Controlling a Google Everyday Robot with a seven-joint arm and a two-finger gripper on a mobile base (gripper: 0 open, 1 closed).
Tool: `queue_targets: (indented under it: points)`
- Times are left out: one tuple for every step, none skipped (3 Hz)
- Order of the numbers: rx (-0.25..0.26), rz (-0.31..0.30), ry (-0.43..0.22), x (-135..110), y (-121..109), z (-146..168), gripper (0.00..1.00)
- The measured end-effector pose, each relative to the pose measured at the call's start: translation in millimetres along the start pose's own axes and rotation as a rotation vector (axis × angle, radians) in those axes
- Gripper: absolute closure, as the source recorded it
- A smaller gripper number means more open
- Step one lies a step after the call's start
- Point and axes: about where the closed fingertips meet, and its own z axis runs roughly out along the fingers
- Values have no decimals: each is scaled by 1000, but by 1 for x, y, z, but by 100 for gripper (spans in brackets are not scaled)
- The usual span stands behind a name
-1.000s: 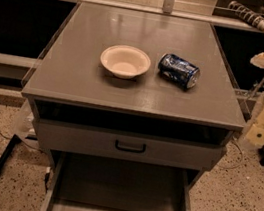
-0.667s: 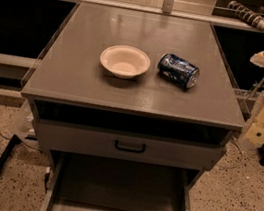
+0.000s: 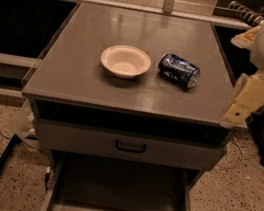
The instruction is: Place pepsi can into middle drawer
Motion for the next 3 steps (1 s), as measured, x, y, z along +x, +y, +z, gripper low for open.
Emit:
queue_targets:
  points:
    - [36, -33, -96, -11, -25, 11, 0]
    - [37, -46, -289, -17, -61, 34, 0]
    - [6, -21, -463, -26, -87, 59, 0]
